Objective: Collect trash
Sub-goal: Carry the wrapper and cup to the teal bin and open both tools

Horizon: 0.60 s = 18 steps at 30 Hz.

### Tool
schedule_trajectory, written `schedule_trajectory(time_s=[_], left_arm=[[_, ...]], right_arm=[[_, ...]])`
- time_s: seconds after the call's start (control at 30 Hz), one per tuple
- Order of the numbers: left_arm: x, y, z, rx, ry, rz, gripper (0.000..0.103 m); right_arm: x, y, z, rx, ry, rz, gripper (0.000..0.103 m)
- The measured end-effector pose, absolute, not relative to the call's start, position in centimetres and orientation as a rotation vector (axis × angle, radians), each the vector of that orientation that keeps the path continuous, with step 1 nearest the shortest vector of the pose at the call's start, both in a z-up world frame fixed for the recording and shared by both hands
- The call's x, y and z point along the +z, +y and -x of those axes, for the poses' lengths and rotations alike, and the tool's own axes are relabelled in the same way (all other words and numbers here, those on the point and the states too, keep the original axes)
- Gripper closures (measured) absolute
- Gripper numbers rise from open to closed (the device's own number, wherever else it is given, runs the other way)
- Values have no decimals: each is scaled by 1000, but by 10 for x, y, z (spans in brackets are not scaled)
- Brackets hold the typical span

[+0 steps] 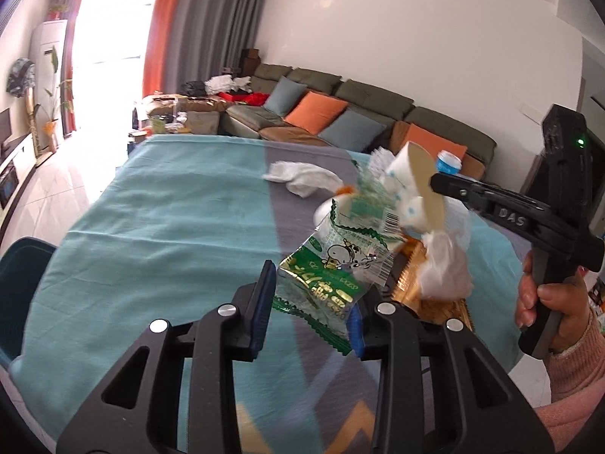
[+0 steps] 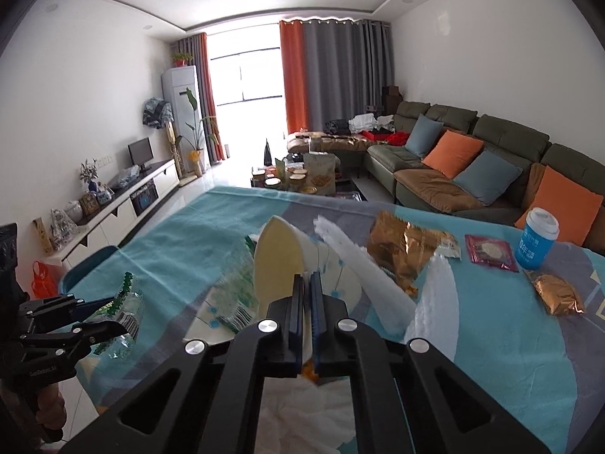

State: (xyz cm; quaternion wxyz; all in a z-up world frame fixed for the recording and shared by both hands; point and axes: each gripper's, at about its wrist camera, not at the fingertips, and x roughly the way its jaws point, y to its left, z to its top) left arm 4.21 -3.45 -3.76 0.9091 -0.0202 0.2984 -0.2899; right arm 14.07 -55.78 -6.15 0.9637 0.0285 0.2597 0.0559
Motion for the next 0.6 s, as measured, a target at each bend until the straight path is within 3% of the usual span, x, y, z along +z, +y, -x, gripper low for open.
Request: schedule_trajectory(time_s=[0.6], left_arm=[[-16,81,-42,-337,541,109,69]], right_arm=[[-4,-522,-141,262,370,-94,101]])
